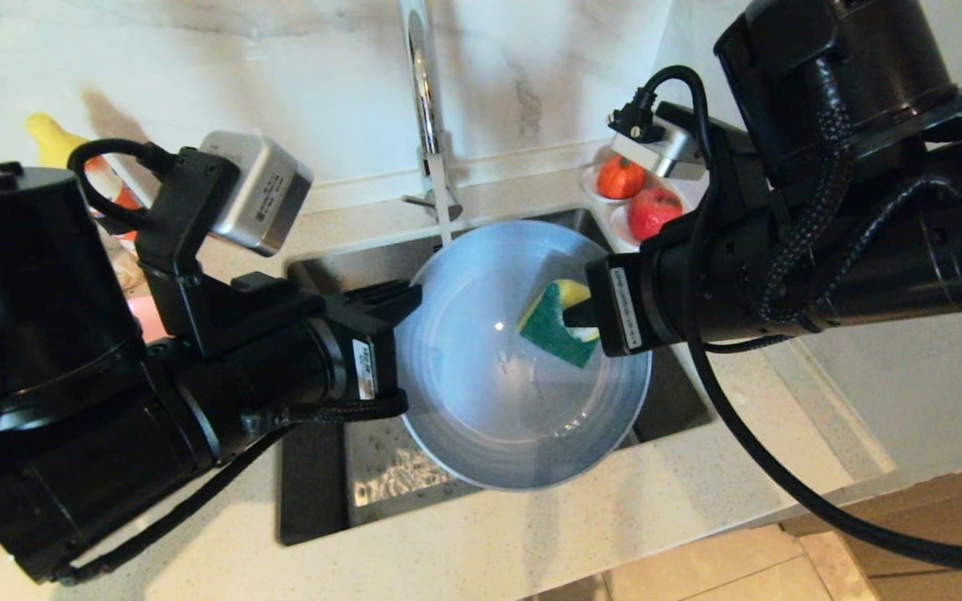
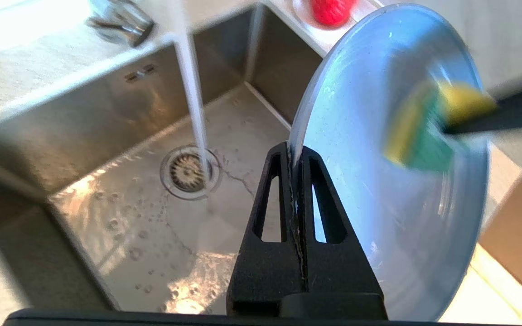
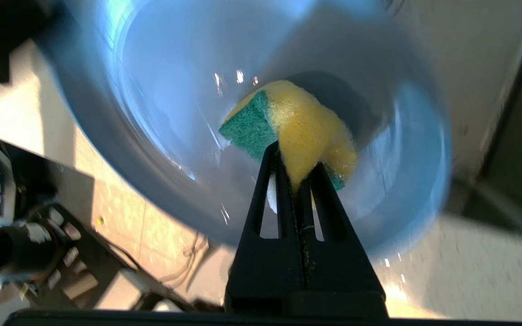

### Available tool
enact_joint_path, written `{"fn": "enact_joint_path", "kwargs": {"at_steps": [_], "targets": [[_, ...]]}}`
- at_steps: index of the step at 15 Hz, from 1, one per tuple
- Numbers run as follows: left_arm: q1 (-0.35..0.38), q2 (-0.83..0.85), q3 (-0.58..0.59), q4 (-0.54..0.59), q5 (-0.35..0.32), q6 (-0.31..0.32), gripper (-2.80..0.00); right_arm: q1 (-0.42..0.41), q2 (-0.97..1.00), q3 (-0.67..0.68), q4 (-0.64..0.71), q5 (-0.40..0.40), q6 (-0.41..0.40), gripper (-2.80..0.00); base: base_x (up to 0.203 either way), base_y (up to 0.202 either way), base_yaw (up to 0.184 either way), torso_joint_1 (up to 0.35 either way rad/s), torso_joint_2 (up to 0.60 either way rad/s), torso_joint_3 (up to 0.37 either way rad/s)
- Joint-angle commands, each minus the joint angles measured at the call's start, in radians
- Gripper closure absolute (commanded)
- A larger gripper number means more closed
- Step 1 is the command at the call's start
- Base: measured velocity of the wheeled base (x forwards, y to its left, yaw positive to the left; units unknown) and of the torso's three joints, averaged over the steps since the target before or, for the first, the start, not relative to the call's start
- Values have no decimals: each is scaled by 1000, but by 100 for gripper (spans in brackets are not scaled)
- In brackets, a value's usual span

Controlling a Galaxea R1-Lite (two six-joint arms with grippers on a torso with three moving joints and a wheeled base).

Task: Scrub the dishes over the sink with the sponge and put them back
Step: Wipe the plate

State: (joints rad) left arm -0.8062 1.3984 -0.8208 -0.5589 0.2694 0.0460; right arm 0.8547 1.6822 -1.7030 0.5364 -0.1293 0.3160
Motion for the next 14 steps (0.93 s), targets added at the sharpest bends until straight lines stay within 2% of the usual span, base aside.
{"fn": "enact_joint_path", "kwargs": {"at_steps": [1, 5, 10, 12, 14], "targets": [[22, -4, -14, -4, 2, -2, 0, 8, -48, 82, 3, 0, 0, 0, 0, 0, 0, 0, 0, 0], [41, 9, -14, 4, 8, -28, 0, 60, -112, 166, -1, 1, 0, 0, 0, 0, 0, 0, 0, 0], [45, 78, -11, 10, 84, -68, 0, 85, -252, 151, 5, 29, -42, 0, 0, 0, 0, 0, 0, 0], [44, 110, -11, 16, 101, -103, 0, 93, -301, 142, 11, 39, -51, 0, 0, 0, 0, 0, 0, 0], [45, 129, 5, 78, 103, -154, 0, 93, -334, 146, 14, 42, -58, 0, 0, 0, 0, 0, 0, 0]]}}
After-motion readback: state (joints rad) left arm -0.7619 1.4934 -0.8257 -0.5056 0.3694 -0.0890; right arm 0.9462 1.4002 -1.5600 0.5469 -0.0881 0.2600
